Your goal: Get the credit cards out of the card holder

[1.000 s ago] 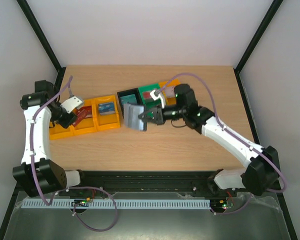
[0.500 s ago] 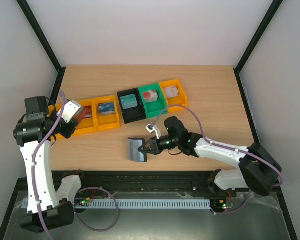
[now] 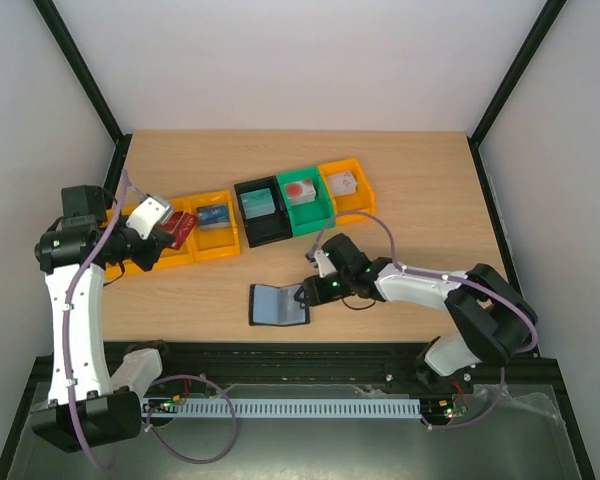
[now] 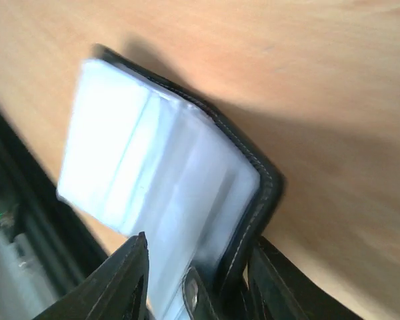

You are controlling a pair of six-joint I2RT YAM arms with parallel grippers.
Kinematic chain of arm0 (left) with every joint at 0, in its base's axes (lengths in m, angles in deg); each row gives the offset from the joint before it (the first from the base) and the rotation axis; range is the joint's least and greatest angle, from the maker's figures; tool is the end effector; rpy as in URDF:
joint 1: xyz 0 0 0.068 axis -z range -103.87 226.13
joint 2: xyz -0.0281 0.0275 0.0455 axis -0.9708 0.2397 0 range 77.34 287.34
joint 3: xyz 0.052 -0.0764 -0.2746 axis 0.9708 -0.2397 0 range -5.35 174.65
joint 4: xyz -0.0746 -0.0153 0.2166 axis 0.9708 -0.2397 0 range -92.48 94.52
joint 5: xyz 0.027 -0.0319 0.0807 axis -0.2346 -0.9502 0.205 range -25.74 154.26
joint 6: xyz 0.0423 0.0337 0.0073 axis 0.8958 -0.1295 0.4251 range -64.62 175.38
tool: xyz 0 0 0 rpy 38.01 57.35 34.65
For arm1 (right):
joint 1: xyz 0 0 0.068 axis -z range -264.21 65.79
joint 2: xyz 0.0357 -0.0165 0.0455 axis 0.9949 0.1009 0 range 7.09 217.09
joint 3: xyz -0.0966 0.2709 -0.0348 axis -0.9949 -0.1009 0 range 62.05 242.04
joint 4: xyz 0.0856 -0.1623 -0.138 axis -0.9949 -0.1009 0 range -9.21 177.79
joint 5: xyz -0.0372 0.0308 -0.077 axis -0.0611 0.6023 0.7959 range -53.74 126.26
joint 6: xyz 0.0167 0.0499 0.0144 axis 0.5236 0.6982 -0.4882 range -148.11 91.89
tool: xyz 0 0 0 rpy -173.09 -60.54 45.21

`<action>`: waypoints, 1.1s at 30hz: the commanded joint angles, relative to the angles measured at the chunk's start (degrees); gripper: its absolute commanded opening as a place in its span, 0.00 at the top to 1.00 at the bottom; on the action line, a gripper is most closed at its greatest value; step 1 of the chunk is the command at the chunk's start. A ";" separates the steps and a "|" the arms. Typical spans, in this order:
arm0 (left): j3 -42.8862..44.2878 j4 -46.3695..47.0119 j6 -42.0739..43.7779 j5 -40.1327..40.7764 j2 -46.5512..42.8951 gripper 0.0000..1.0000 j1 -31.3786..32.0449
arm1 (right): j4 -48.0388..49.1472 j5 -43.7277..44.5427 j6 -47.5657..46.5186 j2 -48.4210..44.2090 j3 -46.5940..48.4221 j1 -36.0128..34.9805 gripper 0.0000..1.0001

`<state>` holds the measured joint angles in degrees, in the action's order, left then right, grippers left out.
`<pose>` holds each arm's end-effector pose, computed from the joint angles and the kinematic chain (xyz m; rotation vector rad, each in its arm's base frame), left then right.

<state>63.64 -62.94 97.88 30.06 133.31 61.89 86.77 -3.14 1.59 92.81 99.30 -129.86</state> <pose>0.1164 0.0083 0.3679 0.7861 2.1877 -0.2735 0.1581 0.1950 0.1985 -0.7188 2.5912 1.3568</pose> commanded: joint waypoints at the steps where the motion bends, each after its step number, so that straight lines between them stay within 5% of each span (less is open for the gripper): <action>1: 0.02 2.31 -3.04 -5.55 1.28 0.98 2.44 | -14.55 16.01 -6.08 -4.57 3.83 3.48 0.56; 7: 0.09 4.54 -4.68 -7.95 2.19 0.98 9.49 | -24.61 28.45 -11.16 -8.33 15.09 3.77 0.49; 14: -0.07 5.26 -6.89 -13.29 4.25 0.98 18.43 | -3.86 -6.49 -28.98 -17.94 18.09 -3.13 0.33; 17: 1.75 2.09 -4.66 -15.99 5.32 0.98 19.27 | 1.53 -10.47 -30.44 -17.13 19.02 -3.39 0.27; 27: 2.55 -4.10 1.36 -18.06 6.76 0.98 24.19 | -7.24 -11.87 -35.63 -6.32 30.80 -3.71 0.32; 31: 2.55 -5.08 2.68 -18.58 6.94 0.98 24.85 | -6.52 -14.39 -34.99 -4.84 31.52 -3.74 0.49; 33: 2.63 -5.85 3.70 -19.00 7.36 0.98 25.19 | -6.92 -14.08 -35.27 -4.45 32.08 -3.74 0.50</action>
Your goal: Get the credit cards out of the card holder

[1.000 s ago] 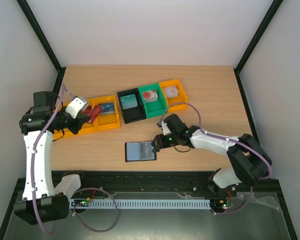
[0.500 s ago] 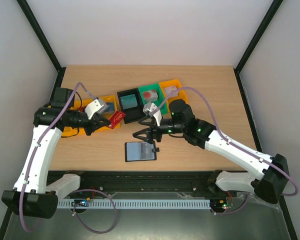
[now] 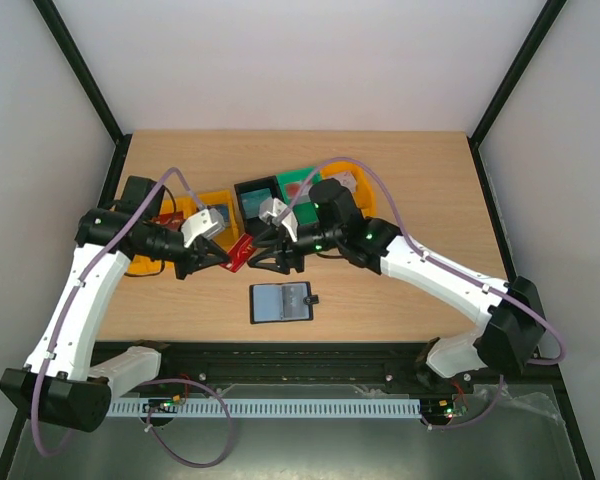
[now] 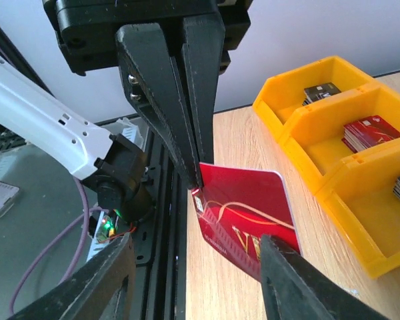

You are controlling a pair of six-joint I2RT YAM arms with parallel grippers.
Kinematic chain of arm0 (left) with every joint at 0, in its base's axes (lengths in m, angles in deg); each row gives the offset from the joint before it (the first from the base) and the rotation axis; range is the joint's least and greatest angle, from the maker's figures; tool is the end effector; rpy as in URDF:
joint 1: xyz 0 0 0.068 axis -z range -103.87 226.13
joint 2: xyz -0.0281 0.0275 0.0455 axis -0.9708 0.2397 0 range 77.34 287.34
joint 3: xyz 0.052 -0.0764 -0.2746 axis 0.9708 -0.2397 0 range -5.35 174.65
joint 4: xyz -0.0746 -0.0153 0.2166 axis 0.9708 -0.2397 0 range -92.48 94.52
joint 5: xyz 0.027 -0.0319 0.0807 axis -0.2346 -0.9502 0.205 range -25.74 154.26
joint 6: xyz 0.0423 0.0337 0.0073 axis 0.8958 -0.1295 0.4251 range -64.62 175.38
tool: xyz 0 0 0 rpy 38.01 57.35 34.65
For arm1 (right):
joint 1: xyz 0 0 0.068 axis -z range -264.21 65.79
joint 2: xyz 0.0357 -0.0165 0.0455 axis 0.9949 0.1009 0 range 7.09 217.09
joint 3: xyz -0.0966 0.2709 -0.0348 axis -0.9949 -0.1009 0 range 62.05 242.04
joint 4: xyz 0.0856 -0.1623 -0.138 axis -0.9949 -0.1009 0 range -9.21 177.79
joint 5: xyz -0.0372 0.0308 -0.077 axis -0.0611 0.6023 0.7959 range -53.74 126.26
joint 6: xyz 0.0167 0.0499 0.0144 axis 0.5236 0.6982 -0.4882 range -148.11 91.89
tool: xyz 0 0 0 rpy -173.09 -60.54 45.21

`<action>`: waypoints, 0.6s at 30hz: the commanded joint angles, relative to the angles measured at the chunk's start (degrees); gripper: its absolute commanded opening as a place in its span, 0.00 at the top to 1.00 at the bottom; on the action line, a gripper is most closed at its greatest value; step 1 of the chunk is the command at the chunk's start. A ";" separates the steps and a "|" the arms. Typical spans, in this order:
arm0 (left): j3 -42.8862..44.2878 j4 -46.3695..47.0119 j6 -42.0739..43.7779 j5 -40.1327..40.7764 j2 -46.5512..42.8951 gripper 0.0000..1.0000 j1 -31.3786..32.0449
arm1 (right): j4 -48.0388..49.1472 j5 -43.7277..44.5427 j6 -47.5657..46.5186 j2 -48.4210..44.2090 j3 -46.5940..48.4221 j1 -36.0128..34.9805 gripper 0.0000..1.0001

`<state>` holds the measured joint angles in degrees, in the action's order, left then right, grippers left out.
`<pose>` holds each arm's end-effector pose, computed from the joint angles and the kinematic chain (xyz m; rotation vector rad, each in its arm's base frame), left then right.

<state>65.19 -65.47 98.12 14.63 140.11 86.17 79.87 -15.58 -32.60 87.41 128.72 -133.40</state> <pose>0.1305 -0.0515 0.3653 1.2643 1.9533 -0.8645 0.1621 0.2317 0.3640 -1.4516 1.4451 1.3771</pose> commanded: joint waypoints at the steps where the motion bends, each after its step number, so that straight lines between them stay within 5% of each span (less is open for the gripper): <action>1: 1.01 -3.50 3.86 -3.56 0.68 0.98 0.94 | -1.06 -0.39 -2.01 1.10 3.16 -0.18 0.48; 10: 0.47 -3.19 4.50 -3.14 0.83 0.98 1.03 | -6.64 8.63 -6.50 0.00 6.76 0.84 0.39; 15: 0.99 -3.49 5.00 -3.55 1.42 0.98 0.99 | -6.41 0.61 -4.77 0.98 5.86 0.05 0.36; 18: 0.91 -3.45 5.04 -3.61 1.49 0.98 1.03 | -5.60 0.77 -4.52 0.65 4.79 -0.59 0.49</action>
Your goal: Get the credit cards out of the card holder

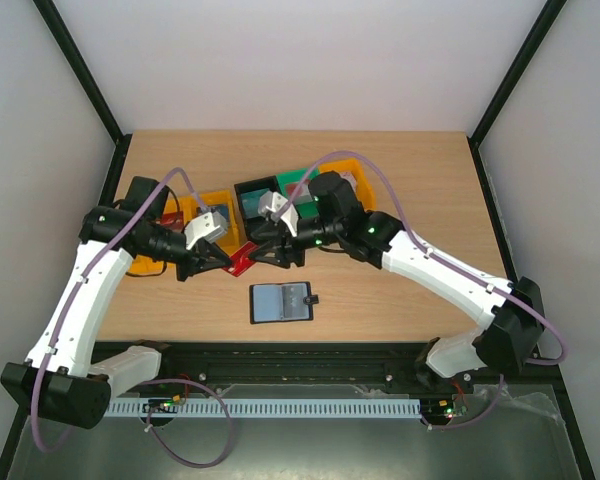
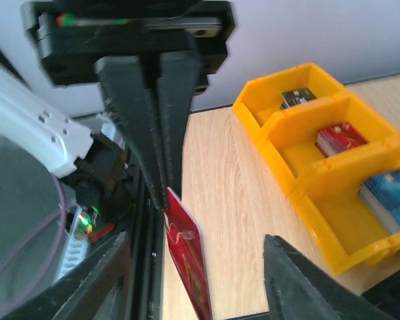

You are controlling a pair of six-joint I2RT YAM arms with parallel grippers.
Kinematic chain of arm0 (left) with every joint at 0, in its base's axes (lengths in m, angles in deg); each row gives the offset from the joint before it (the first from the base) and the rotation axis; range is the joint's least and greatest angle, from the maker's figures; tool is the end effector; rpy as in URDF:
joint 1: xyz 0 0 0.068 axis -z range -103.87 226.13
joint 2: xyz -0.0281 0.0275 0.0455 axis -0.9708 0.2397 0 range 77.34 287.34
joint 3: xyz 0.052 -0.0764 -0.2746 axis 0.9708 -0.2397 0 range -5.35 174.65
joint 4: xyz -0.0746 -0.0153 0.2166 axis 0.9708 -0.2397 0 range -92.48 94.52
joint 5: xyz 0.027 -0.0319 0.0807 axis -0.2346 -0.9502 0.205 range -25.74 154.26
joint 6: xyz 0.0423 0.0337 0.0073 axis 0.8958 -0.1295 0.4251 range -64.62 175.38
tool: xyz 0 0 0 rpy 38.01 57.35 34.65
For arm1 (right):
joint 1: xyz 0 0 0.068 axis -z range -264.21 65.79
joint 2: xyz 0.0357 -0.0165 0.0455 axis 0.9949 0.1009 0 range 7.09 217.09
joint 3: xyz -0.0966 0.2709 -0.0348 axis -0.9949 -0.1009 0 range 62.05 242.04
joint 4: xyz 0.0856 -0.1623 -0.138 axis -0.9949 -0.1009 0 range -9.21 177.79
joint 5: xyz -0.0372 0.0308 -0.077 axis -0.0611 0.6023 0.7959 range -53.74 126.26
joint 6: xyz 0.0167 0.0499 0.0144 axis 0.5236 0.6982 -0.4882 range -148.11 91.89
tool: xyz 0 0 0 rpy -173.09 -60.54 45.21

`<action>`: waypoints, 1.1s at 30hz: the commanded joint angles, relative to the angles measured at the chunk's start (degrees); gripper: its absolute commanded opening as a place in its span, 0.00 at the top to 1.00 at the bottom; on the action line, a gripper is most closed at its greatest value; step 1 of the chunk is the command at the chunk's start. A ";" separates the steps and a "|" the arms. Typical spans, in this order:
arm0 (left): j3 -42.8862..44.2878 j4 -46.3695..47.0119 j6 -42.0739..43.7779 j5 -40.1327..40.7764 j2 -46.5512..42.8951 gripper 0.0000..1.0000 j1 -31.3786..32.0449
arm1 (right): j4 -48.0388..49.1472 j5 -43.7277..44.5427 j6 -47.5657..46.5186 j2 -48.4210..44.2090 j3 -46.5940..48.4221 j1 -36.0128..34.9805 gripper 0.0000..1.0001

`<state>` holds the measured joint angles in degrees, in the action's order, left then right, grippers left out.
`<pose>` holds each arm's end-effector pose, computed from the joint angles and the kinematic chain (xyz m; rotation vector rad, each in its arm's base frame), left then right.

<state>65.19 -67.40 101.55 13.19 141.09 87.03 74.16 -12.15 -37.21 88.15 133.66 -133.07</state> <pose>0.1306 -0.0542 0.3625 1.3255 1.9250 -0.9027 0.1664 0.2320 0.3776 -1.4625 1.4358 1.2720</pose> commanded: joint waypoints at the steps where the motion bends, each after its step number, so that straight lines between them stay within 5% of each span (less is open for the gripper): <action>1: 0.91 -1.51 1.61 -2.19 0.38 0.98 0.18 | 0.96 -1.84 1.09 0.01 -0.45 -0.92 0.59; 3: 1.16 -1.61 1.41 -2.32 0.26 0.98 0.18 | 1.11 -0.79 2.80 0.95 -0.20 -0.97 0.81; 6: 1.91 -2.02 0.81 -2.77 0.11 0.98 0.18 | -0.13 -1.19 5.15 2.63 1.40 -1.04 0.97; 13: 3.24 0.22 -1.60 -2.24 -0.18 0.96 -0.10 | 1.70 -3.51 9.34 1.77 1.07 -1.06 0.98; 15: 2.41 5.88 -7.68 0.99 -1.89 0.38 -0.84 | 4.61 -0.09 15.55 1.69 0.96 -0.63 0.98; 16: 1.92 9.25 -11.42 3.73 -3.11 0.15 -1.21 | 6.27 2.88 20.30 1.85 0.75 -0.02 0.98; 17: 1.64 11.95 -14.50 7.15 -4.51 0.03 -1.47 | 8.56 5.04 25.25 2.16 0.23 0.62 0.98; 19: 2.67 14.88 -18.44 14.78 -6.89 0.01 -1.58 | 14.99 8.11 35.71 2.83 -1.95 1.64 0.98; 26: 13.32 9.47 -9.99 32.77 -15.03 0.01 -1.58 | 37.40 15.55 59.76 5.03 -6.05 0.90 0.98; 33: 0.59 34.35 0.97 42.08 -28.51 0.01 -1.80 | 59.89 21.97 77.83 6.80 -11.06 -1.31 0.98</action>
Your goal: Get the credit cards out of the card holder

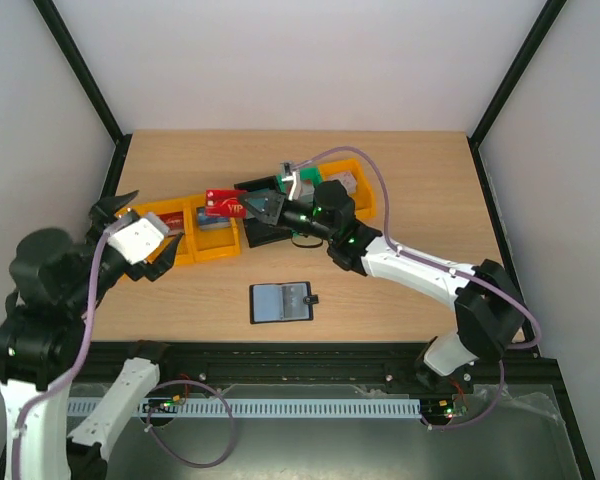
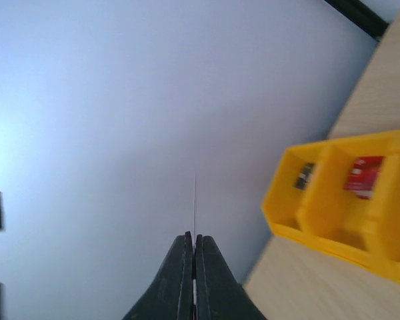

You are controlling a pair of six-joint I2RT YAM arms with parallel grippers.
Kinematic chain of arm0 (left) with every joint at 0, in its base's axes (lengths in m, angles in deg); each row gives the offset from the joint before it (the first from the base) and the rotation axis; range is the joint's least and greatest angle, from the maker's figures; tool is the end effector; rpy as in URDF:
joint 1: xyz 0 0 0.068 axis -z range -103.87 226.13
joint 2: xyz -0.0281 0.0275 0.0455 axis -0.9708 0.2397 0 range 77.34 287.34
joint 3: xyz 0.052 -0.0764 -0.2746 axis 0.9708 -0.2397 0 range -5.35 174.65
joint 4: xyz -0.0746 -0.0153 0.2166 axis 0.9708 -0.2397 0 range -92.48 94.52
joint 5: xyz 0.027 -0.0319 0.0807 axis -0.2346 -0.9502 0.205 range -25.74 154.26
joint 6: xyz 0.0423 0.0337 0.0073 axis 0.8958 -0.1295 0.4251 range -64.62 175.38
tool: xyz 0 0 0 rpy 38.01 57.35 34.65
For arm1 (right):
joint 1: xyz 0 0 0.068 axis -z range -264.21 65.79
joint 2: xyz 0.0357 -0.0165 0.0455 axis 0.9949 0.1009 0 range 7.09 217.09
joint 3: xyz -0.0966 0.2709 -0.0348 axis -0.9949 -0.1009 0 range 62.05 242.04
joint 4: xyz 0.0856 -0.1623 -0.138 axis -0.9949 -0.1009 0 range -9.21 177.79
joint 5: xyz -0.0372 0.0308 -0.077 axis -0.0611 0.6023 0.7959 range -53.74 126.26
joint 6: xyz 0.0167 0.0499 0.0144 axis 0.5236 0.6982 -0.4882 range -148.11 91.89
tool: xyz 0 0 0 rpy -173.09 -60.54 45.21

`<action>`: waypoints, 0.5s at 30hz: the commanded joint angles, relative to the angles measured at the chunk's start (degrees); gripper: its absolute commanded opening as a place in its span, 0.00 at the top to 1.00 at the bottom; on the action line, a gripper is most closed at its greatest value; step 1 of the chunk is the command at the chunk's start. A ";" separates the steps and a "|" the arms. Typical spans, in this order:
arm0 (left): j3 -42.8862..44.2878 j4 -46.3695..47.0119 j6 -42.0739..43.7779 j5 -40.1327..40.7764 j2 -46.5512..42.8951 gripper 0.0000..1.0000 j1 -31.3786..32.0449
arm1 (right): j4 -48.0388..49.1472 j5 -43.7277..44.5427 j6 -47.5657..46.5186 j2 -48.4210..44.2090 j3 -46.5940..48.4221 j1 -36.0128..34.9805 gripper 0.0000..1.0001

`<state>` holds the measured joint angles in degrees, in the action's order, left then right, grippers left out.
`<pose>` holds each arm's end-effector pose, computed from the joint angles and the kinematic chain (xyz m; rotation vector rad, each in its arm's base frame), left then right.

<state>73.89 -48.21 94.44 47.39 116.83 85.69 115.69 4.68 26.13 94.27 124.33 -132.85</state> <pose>0.0304 -0.0159 0.4490 0.9222 1.5325 0.1054 0.2020 0.2584 0.3658 -0.4399 1.7917 1.7688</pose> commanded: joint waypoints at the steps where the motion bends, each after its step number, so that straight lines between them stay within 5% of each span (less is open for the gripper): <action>1: -10.88 18.83 12.32 6.47 -6.02 0.01 -0.58 | 19.40 5.98 15.72 0.92 -1.71 -2.05 0.98; 7: -31.27 36.16 47.15 -7.77 -20.02 0.01 -0.95 | 21.75 9.59 18.70 1.34 -2.25 -3.84 0.98; 15: -47.45 57.16 70.72 -12.76 -23.89 0.05 -0.94 | 22.38 8.93 19.10 1.58 -2.12 -5.49 0.98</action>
<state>30.77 -6.52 148.74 38.72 93.29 85.06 134.07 12.33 44.25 95.28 122.51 -137.24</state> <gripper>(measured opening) 0.965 0.017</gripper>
